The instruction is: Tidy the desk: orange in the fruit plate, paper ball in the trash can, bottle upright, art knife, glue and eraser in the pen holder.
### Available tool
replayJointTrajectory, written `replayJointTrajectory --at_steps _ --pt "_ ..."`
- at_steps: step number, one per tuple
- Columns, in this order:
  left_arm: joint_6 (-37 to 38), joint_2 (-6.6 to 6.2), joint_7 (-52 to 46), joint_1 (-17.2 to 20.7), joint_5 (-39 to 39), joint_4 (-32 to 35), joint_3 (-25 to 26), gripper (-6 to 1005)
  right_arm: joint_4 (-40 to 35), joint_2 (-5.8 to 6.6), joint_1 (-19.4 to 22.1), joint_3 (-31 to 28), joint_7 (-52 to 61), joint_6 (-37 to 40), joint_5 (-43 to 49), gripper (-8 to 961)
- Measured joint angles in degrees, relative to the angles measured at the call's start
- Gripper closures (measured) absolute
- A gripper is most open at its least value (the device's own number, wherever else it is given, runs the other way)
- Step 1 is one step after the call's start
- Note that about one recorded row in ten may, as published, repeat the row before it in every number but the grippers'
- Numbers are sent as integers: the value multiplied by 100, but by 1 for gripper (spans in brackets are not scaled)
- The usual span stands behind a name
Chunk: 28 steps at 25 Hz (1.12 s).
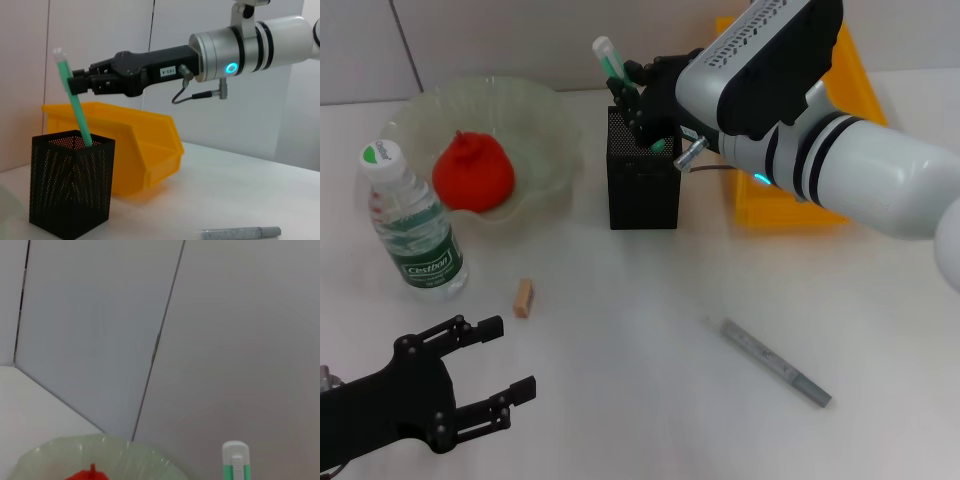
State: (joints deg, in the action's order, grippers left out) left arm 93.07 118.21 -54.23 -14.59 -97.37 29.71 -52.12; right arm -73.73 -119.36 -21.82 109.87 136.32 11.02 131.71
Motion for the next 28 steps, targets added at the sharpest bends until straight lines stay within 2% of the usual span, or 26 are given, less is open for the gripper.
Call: replayJointTrajectory --at_steps 3,12,16,20,24,28 --pt "0 0 0 8 -6 0 0 216 111 0 -14 71 6 -93 -138 791" --pt "29 0 36 33 -11 -1 34 216 -155 0 263 77 10 10 -185 631" --pt "79 1 50 46 -9 0 42 216 -680 -2 520 -35 8 359 -330 545" --pt "231 -1 61 75 25 47 72 216 -1580 -1 940 -253 -80 1073 -814 435" --pt "305 -11 70 76 35 60 131 217 -2227 0 1284 -578 -832 1889 -1879 253" --pt "298 -20 71 34 36 62 133 217 -2009 -1 1566 -1064 -3288 2978 -4444 220"
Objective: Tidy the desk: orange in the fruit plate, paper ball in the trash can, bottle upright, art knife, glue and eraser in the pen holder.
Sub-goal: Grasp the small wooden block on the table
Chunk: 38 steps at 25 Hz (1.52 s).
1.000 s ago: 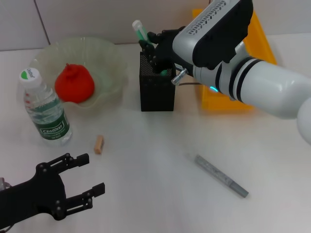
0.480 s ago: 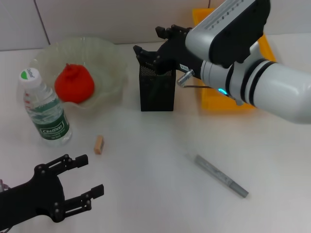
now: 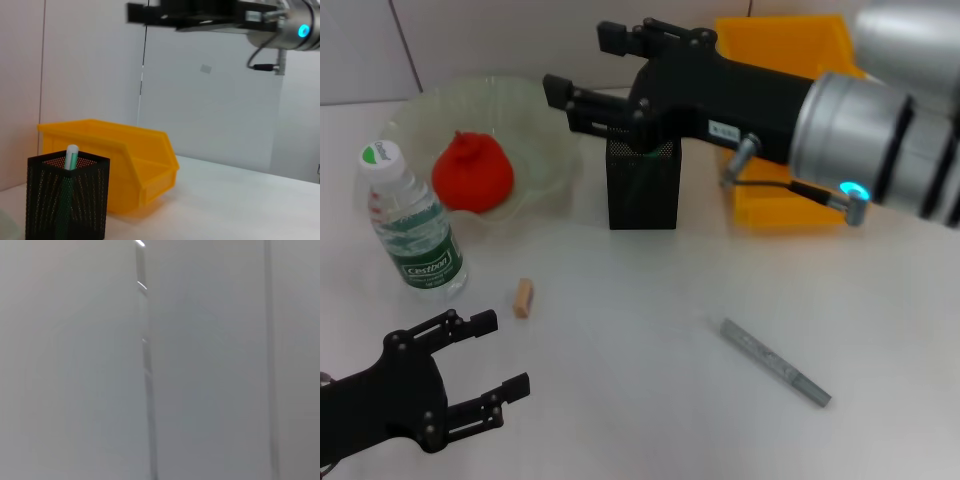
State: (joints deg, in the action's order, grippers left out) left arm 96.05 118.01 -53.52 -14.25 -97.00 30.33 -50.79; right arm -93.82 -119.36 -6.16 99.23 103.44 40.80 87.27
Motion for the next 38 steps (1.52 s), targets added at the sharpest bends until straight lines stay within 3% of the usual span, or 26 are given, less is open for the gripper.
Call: replayJointTrajectory --at_steps 3,7,10,15,18,22,27,30,33,38 --pt "-23 5 0 -26 -19 0 -1 217 921 3 127 -401 -2407 1183 -1988 212" --pt "-27 11 0 -34 -14 0 0 217 2820 14 -47 -1255 -4261 2980 -3213 213" --pt "-18 12 -66 -35 -3 33 10 217 4340 83 -421 -2303 -4573 4231 -3094 213" --pt "-75 16 -589 -98 -8 244 65 217 6468 383 -917 -3693 -5293 5733 -2019 214" --pt "-187 26 -1109 -152 -38 477 39 217 6632 378 -909 -3790 -5462 5704 -1526 214" --pt "-591 54 -2473 -191 -169 1147 -257 217 6645 283 -865 -3804 -5485 5566 -1238 215" --pt "-1059 83 -3960 57 -246 2450 -1182 217 6663 255 -814 -3812 -5504 5504 -1141 216" --pt "-1792 75 -4890 477 -344 3673 -2171 217 6665 281 -797 -3867 -5504 5490 -953 216" --pt "-2511 62 -6095 768 -1051 4903 -3015 217 6666 302 -773 -3886 -5503 5424 -811 217" --pt "-2694 76 -7774 614 -2205 5742 -3574 217 6629 324 -756 -3888 -5503 5206 -595 217"
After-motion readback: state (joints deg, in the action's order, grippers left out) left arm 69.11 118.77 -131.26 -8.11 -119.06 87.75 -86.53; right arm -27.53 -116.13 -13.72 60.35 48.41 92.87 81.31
